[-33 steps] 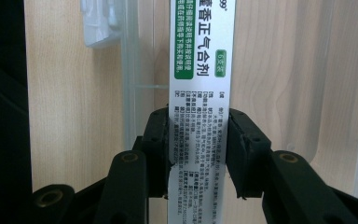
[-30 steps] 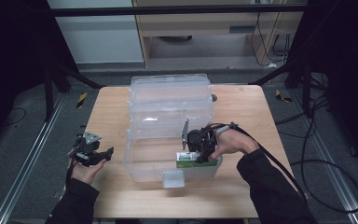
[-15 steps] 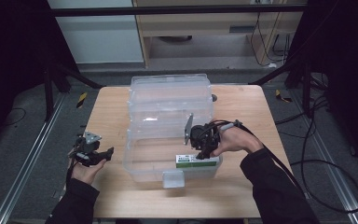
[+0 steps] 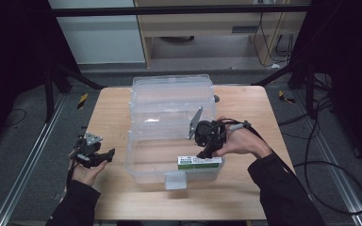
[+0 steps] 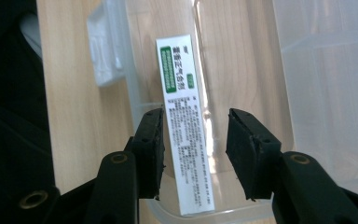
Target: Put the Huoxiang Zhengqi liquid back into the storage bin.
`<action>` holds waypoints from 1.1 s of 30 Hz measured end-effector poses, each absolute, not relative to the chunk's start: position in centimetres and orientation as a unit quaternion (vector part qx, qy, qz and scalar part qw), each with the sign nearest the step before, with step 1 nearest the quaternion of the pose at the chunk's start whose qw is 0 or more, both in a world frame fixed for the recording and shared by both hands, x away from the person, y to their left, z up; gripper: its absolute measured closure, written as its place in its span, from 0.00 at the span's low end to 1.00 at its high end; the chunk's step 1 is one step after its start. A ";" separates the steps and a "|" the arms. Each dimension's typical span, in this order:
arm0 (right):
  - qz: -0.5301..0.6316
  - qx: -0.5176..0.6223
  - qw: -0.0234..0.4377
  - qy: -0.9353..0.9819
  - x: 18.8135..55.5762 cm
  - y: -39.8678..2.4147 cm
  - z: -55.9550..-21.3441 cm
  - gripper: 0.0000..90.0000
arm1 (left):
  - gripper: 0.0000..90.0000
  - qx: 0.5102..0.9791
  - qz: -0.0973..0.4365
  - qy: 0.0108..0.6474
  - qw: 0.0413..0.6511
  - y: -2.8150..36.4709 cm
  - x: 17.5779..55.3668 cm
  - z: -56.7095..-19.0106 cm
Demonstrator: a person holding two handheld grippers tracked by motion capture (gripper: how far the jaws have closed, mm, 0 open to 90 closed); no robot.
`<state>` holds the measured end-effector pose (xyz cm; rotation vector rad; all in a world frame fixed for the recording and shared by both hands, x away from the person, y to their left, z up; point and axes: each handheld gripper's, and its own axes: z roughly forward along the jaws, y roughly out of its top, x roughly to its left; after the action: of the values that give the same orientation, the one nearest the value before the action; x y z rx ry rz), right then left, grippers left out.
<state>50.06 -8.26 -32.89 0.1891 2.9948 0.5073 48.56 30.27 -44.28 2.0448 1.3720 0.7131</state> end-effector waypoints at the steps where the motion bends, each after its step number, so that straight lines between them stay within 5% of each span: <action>1: 0.170 0.067 0.043 0.982 49.8 -8.1 -32.8 0.64 | 0.43 0.765 0.267 0.513 0.285 30.3 48.6 -44.3; 33: 0.173 0.049 0.008 0.984 47.3 -4.8 -36.4 0.66 | 0.43 0.765 0.268 0.511 0.286 30.2 48.5 -44.1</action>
<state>47.26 -4.83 -36.37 0.1524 3.0741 0.5405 48.47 30.25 -44.10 2.0446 1.3653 0.7174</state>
